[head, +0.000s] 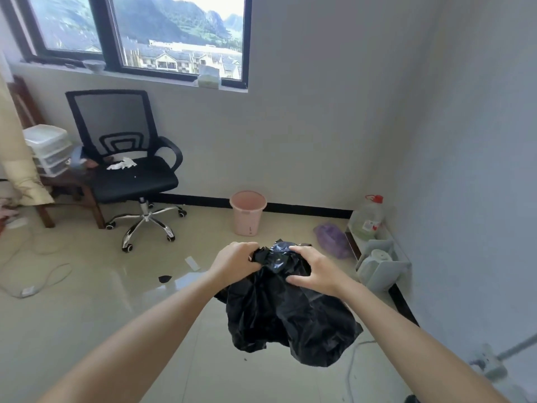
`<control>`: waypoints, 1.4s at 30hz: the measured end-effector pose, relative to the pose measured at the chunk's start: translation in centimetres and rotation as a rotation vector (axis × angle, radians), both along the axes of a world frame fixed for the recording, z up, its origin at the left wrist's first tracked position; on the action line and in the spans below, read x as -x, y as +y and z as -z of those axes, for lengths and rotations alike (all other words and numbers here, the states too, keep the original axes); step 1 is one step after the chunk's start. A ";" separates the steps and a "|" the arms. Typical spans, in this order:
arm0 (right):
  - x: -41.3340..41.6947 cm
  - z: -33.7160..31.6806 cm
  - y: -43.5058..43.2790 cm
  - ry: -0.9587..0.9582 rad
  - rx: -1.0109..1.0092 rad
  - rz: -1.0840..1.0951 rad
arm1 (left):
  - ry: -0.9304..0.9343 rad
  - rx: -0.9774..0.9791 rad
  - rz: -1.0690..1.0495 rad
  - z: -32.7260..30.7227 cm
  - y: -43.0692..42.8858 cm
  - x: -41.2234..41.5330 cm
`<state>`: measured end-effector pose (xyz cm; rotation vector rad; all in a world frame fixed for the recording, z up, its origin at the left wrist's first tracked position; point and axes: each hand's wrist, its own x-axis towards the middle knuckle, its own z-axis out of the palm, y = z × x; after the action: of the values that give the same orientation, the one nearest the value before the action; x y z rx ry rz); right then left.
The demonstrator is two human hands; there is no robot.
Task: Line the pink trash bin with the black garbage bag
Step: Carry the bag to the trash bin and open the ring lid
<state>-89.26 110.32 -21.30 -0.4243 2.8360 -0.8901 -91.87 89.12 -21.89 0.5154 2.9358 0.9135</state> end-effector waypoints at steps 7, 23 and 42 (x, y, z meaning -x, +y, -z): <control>16.1 0.6 0.0 0.060 0.000 -0.043 | 0.003 0.004 -0.069 0.0 0.3 14.3; 46.6 7.7 -4.8 -0.103 -0.139 -0.032 | -0.018 0.180 0.048 7.8 -4.6 43.5; 70.7 18.9 5.3 -0.429 -0.122 0.084 | -0.345 0.189 0.014 17.7 6.8 67.4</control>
<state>-159.96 115.59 -40.23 -0.0838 2.5056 -0.7137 -159.27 95.92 -39.61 0.3298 2.6623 0.6383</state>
